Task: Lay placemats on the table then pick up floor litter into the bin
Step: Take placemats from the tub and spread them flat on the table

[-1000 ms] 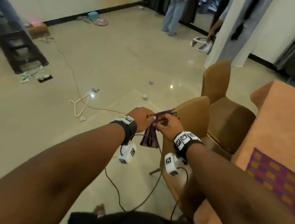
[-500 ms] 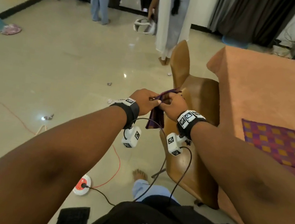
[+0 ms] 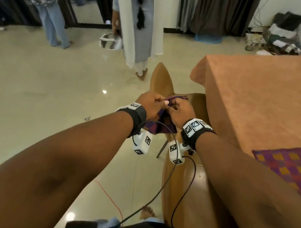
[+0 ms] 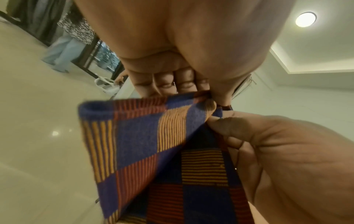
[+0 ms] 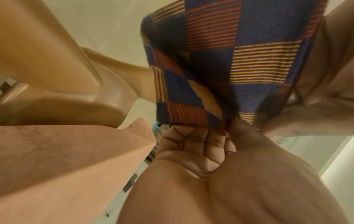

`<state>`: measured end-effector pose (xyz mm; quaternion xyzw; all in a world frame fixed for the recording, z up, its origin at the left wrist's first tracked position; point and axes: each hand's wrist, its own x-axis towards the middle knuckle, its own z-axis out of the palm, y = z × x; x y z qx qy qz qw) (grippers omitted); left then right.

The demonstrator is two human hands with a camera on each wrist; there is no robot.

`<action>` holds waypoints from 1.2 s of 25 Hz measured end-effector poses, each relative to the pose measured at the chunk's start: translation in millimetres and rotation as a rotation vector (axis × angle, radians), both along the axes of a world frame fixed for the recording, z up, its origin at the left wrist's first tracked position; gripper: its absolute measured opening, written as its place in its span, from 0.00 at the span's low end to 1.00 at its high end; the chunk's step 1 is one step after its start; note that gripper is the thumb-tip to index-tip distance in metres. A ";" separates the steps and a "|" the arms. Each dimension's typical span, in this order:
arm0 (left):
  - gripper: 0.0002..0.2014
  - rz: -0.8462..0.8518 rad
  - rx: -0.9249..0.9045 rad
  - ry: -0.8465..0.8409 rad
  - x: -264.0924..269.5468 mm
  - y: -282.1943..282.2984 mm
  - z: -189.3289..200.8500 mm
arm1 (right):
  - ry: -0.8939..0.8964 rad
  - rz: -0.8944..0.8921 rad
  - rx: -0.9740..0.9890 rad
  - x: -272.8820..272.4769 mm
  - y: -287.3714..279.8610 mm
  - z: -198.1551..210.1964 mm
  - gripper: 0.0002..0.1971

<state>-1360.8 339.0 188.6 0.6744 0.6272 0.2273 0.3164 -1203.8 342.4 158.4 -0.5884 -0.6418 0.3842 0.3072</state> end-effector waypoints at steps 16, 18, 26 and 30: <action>0.16 -0.475 0.033 -0.006 -6.7 281.6 7.4 | 0.135 -0.771 -0.083 -3.1 173.2 -4.9 0.08; 0.16 -0.470 0.046 -0.031 -12.6 308.7 7.8 | 0.128 -0.888 -0.062 -9.6 182.1 3.8 0.04; 0.11 -0.489 -0.011 -0.025 24.9 410.9 -12.3 | -0.115 -1.131 -0.100 57.5 219.2 -3.8 0.07; 0.17 -0.604 -0.024 0.003 71.1 441.4 -21.3 | -0.143 -1.162 -0.132 105.9 247.1 -25.9 0.08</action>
